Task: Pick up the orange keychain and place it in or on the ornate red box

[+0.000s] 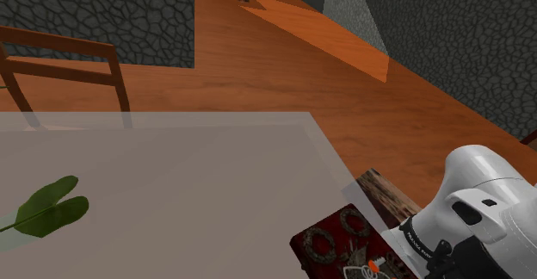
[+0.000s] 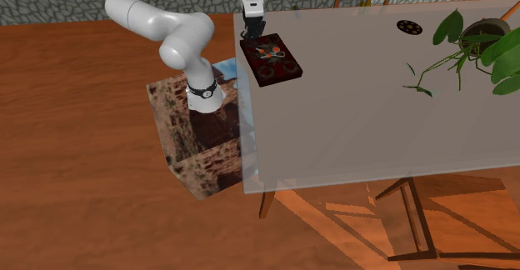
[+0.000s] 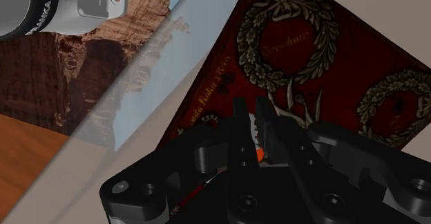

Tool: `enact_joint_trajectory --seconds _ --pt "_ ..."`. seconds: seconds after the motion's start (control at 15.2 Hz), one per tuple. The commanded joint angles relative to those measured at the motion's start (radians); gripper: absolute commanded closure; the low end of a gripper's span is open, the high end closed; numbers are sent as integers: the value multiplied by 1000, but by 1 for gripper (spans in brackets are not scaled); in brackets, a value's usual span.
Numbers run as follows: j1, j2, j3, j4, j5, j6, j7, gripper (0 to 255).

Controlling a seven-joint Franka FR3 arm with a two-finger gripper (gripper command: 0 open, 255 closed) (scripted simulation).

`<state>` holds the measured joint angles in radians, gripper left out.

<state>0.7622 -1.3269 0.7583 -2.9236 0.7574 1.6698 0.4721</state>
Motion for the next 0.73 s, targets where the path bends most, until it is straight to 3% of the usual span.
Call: enact_joint_trajectory --seconds 0.0,0.33,0.4,0.66 --pt "2 0 5 -6 5 6 -1 255" --pt "2 0 5 -6 5 6 -1 255" --pt "2 0 5 -6 5 5 -1 0" --pt "2 0 5 -6 5 5 -1 0"
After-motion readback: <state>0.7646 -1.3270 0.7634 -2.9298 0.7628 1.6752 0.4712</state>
